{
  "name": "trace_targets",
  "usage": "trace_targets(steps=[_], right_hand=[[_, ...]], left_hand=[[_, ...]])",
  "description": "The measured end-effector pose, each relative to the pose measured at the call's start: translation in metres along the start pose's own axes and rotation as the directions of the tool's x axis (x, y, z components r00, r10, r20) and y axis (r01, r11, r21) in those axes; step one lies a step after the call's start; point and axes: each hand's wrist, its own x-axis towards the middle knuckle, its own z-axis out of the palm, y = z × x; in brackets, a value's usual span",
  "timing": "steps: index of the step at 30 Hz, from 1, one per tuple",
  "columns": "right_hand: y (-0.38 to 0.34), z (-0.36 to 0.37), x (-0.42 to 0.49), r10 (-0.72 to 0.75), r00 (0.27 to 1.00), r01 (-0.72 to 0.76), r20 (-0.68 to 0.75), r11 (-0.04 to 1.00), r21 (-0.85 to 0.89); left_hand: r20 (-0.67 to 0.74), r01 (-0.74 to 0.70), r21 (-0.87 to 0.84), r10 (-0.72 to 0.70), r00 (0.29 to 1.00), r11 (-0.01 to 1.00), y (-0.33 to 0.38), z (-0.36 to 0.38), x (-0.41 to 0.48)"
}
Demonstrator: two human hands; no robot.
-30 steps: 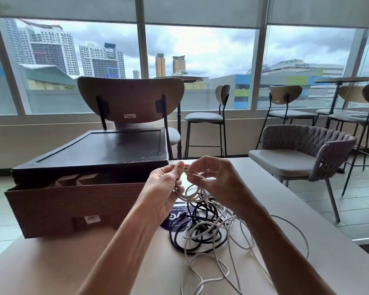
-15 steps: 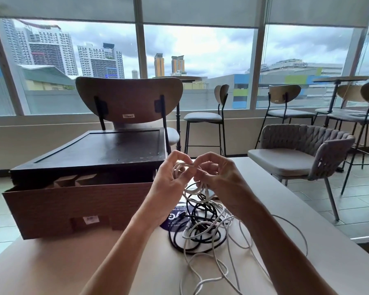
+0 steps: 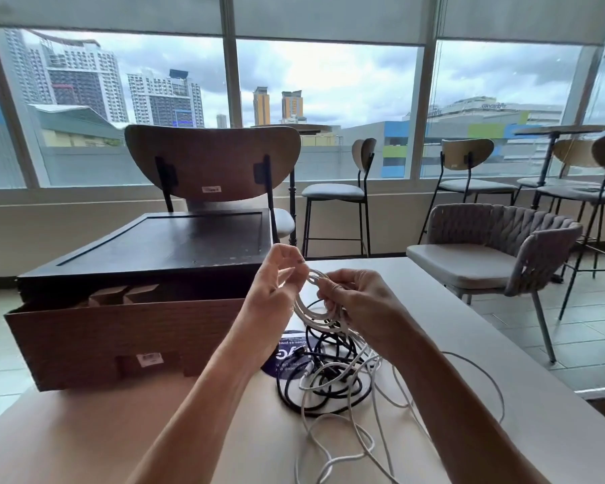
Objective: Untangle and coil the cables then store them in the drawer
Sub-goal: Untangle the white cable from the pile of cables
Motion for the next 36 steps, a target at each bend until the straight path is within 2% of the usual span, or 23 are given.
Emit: trace_targets(steps=[2,5,10,13,16,20,23,25,27,29,32,34,36], right_hand=[[0.000,-0.001,0.000,-0.011,1.000,0.011,-0.001,1.000,-0.022],[0.000,0.001,-0.001,-0.040,0.999,0.041,0.009,0.998,-0.047],[0.004,0.004,0.001,-0.082,0.997,0.081,-0.008,0.988,-0.129],[0.008,-0.003,0.002,-0.068,0.997,0.058,-0.044,0.977,-0.207],[0.009,-0.010,-0.002,-0.004,1.000,0.003,-0.009,0.992,-0.123],[0.002,-0.006,-0.002,-0.002,0.999,-0.001,-0.049,0.998,-0.057],[-0.005,-0.007,-0.001,0.036,0.996,-0.018,-0.077,0.976,0.216],[-0.008,-0.008,0.000,0.044,0.997,-0.012,-0.063,0.896,0.444],[-0.011,-0.007,-0.001,0.047,0.998,-0.012,-0.049,0.832,0.555],[-0.011,-0.004,-0.001,0.052,0.999,-0.034,-0.016,0.817,0.575],[-0.011,-0.002,-0.003,0.051,0.999,-0.046,0.007,0.836,0.547],[-0.011,-0.004,-0.003,0.036,0.999,-0.043,0.024,0.848,0.528],[-0.012,-0.006,-0.004,0.014,0.999,-0.038,0.050,0.857,0.514]], left_hand=[[-0.039,-0.035,0.038,0.036,0.999,0.999,0.002,-0.004,0.000],[-0.157,-0.069,-0.003,0.068,0.985,0.998,0.003,-0.006,0.002],[-0.309,-0.181,0.049,0.187,0.932,0.982,0.009,-0.007,0.004],[-0.453,-0.223,-0.070,0.168,0.875,0.972,0.015,-0.025,0.009],[-0.530,-0.248,-0.232,0.091,0.843,0.941,0.020,-0.042,0.014],[-0.484,-0.194,-0.312,0.020,0.875,0.930,0.025,-0.047,0.014],[-0.413,-0.142,-0.305,0.003,0.911,0.942,0.030,-0.052,0.013],[-0.360,-0.114,-0.158,0.050,0.932,0.981,0.032,-0.056,0.010],[-0.277,-0.073,0.111,0.102,0.956,0.991,0.031,-0.058,0.008],[-0.203,-0.052,0.348,0.130,0.970,0.936,0.031,-0.060,0.006],[-0.115,-0.101,0.597,0.210,0.971,0.795,0.031,-0.056,0.005],[-0.078,-0.135,0.681,0.255,0.964,0.720,0.030,-0.052,0.004],[-0.090,-0.128,0.716,0.273,0.958,0.686,0.030,-0.051,0.003]])
